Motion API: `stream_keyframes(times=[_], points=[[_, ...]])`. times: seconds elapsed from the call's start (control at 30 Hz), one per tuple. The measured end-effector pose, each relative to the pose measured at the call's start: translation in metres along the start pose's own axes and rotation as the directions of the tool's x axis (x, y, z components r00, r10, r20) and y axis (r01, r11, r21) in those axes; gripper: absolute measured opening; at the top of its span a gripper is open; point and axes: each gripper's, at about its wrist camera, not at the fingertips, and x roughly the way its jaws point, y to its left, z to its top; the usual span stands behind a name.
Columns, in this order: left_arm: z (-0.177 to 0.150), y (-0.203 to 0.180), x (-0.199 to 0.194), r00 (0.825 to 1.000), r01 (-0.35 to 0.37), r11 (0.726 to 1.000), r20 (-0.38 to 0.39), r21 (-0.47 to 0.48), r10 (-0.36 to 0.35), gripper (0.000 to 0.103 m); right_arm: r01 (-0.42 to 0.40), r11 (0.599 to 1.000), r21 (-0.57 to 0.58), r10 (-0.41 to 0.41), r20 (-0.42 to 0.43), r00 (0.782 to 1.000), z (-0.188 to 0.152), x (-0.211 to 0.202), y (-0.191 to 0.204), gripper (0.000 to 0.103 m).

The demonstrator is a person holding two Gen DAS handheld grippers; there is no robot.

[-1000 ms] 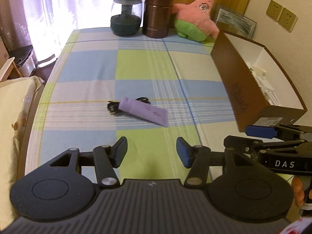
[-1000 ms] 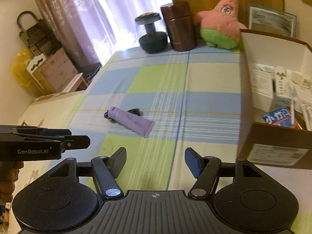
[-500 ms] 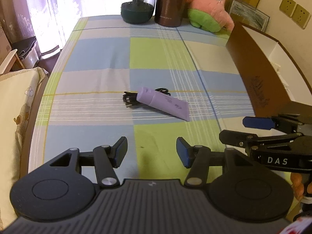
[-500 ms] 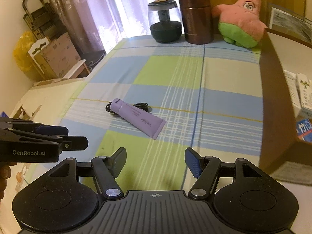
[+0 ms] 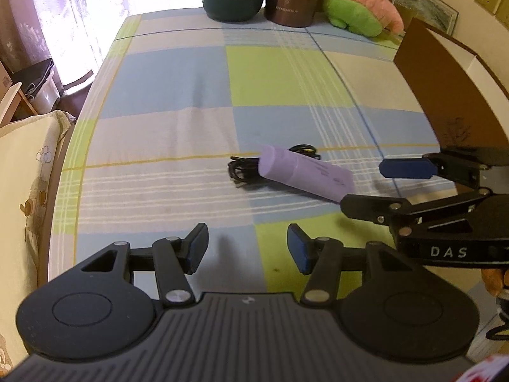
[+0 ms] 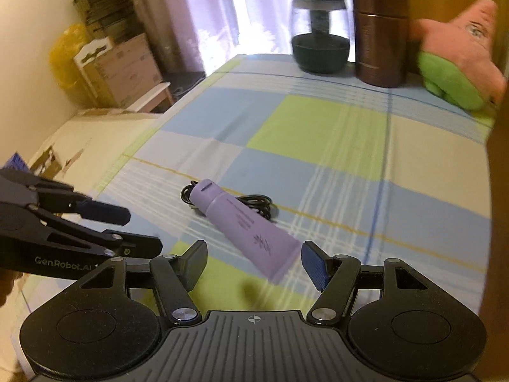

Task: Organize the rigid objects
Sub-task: 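Grasp the purple tube with the right tool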

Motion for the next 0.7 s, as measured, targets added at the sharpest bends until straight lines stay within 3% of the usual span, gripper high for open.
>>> stream_keyframes(times=[0.47,0.53,0.7], points=[[0.016,0.017,0.029,1.000,0.023,0.999,-0.016,0.037,-0.022,0.047,-0.049,0.986,-0.160,0.045,-0.026,0.999,0.017,0.049,0.000,0.061],[0.016,0.018,0.030,1.000,0.027,0.999,-0.016,0.044,-0.027,0.047,-0.062,0.983,-0.173,0.057,-0.034,0.998,0.016,0.052,0.001,0.052],[0.017,0.016,0.033,0.999,0.030,0.997,-0.014,0.074,-0.030,0.047,-0.054,0.978,-0.203,0.048,-0.034,0.998,0.013,0.052,0.004,0.044]])
